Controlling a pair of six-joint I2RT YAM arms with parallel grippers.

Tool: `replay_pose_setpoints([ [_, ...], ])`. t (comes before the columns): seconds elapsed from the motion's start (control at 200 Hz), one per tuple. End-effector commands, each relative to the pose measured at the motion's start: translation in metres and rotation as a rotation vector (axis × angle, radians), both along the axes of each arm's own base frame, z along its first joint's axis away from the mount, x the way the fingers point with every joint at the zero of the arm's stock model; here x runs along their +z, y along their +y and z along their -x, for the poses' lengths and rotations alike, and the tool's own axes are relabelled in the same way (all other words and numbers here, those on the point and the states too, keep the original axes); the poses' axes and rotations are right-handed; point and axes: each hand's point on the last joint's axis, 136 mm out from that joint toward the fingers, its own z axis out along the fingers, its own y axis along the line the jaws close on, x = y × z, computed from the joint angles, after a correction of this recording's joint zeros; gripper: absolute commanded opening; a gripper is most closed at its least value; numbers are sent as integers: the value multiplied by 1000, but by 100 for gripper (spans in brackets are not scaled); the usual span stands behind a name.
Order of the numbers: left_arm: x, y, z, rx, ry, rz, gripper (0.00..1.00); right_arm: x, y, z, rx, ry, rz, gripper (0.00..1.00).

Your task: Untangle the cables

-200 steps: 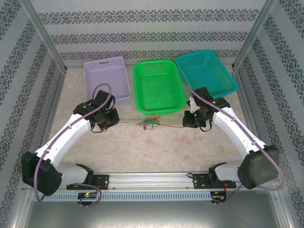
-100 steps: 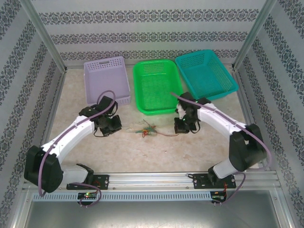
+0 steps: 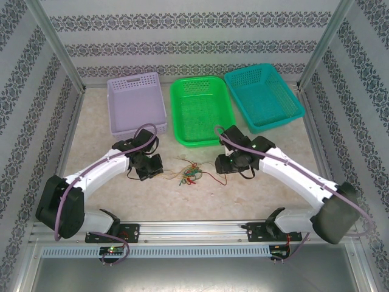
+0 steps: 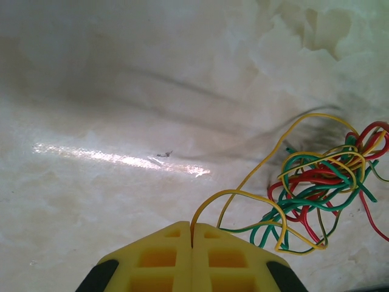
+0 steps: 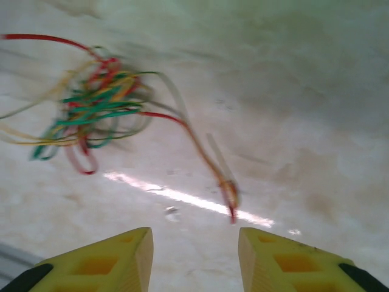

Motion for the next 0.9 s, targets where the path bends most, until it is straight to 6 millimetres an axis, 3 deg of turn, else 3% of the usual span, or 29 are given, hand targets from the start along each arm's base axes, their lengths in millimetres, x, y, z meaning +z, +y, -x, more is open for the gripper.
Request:
replay_pose_setpoints([
  [0.0, 7, -9, -2, -2, -25, 35, 0, -7, 31, 9, -123, 116, -123, 42],
  [0.095, 9, -12, -3, -3, -34, 45, 0, -20, 65, 12, -211, 247, -272, 42],
  [0.26, 8, -14, 0, -13, -29, 48, 0, -40, 109, -14, -371, 303, -446, 46],
  [0.395, 7, -15, 3, -30, -24, 47, 0, -57, 126, -26, -482, 349, -461, 44],
  [0.62, 11, -17, 4, -51, -36, 55, 0, -100, 110, -24, -628, 389, -358, 40],
  [0.769, 20, -13, 4, -61, -63, 41, 0, -112, 91, -35, -671, 343, -303, 22],
  [0.894, 48, 6, 1, -55, -170, -34, 0, -112, 57, -39, -706, 299, -253, 6],
])
